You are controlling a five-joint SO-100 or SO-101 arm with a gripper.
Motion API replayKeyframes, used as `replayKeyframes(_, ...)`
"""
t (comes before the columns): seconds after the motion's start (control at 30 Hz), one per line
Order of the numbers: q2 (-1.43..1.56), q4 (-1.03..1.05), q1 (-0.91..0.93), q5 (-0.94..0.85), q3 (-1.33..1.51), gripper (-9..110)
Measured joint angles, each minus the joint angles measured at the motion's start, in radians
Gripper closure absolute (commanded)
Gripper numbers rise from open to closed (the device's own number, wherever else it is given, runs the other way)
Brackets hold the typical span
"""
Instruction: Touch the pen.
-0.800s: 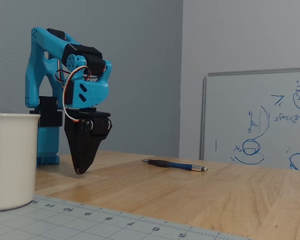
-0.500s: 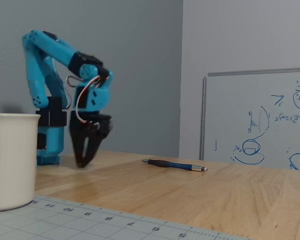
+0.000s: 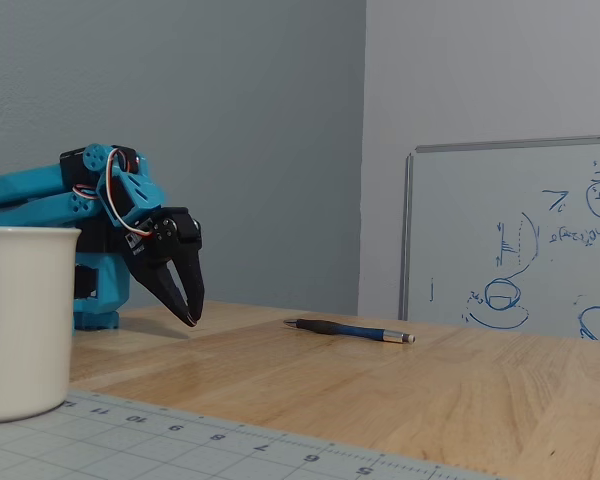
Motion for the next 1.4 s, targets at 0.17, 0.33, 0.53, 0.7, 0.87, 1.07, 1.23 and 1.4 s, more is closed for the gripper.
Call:
replayKeyframes(0.17,0.003,0.000,0.000,0.000,0.000,101)
replayKeyframes(0.33,0.005,0.000,0.000,0.000,0.000,101)
replayKeyframes(0.53,0.008,-0.060,0.000,0.000,-0.041,101)
replayKeyframes(0.7,-0.043,-0.133,-0.052,0.000,-0.132,101)
replayKeyframes(0.87,-0.222,-0.250,-0.133,0.012,-0.229,101)
replayKeyframes(1.07,-0.577,-0.422,-0.184,0.012,-0.405,101)
replayKeyframes(1.23,-0.865,-0.518,-0.193,0.012,-0.621,101)
replayKeyframes(1.4,-1.144,-0.548,-0.193,0.012,-0.815,101)
